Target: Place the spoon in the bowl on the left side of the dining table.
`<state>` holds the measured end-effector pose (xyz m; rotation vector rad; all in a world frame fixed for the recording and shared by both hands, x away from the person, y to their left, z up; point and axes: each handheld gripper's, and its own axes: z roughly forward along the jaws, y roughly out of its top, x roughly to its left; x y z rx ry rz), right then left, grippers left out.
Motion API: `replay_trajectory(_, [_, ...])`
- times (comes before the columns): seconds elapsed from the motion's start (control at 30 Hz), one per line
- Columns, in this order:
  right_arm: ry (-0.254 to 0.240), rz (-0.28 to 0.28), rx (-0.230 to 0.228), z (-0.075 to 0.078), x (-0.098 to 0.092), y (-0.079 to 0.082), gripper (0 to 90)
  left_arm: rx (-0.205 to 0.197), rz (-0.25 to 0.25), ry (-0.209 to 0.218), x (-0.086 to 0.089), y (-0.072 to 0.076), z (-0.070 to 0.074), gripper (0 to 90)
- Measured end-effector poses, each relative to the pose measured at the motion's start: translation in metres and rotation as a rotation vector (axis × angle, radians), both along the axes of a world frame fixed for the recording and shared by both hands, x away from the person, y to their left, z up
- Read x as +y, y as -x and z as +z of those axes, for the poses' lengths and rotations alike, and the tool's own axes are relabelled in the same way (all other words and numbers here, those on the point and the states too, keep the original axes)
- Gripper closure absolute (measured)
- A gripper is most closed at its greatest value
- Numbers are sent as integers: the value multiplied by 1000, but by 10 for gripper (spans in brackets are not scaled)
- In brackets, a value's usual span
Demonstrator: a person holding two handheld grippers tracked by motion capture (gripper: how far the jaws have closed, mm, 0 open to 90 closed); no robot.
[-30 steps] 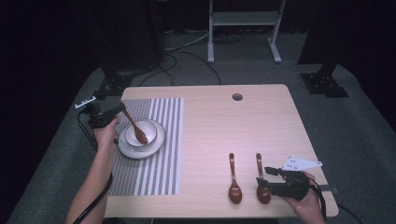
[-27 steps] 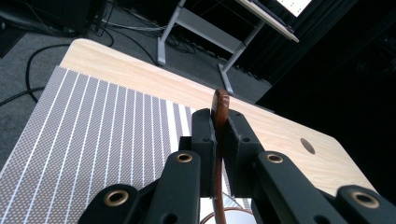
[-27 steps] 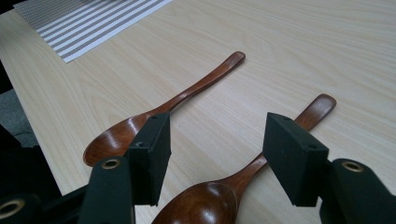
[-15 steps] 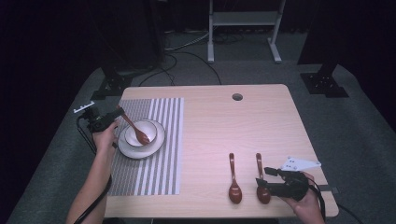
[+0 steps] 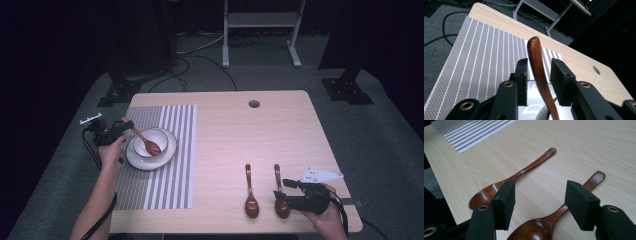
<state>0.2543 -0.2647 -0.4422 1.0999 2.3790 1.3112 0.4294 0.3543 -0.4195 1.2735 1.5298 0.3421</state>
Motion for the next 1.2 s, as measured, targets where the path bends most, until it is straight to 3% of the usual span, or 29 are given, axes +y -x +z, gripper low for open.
replay_trajectory(0.1, [-3, -2, 1, 1, 0, 0, 402, 4, -1, 2, 2, 3, -2, 615])
replay_trajectory(0.23, [-6, -8, -3, 1, -1, -1, 398, -2, -6, -51, 2, 7, -1, 574])
replay_trajectory(0.4, [-10, -15, -2, 1, -3, -1, 395, -6, -20, -81, 1, 14, 2, 519])
replay_trajectory(0.5, [-11, -20, 1, 0, -3, -1, 392, 3, -20, -139, 0, 19, 4, 453])
replay_trajectory(0.6, [-16, -25, 4, 0, -4, -2, 390, -1, -24, -150, 0, 24, 5, 420])
replay_trajectory(0.77, [-18, -36, 3, -1, -5, -4, 374, 8, -14, -174, 0, 33, 9, 286])
replay_trajectory(1.1, [-26, -68, 16, -1, -7, -8, 347, 4, -36, -140, -7, 46, 16, 107])
replay_trajectory(1.2, [-33, -76, 17, 0, -8, -8, 343, -2, -47, -137, -7, 50, 16, 100])
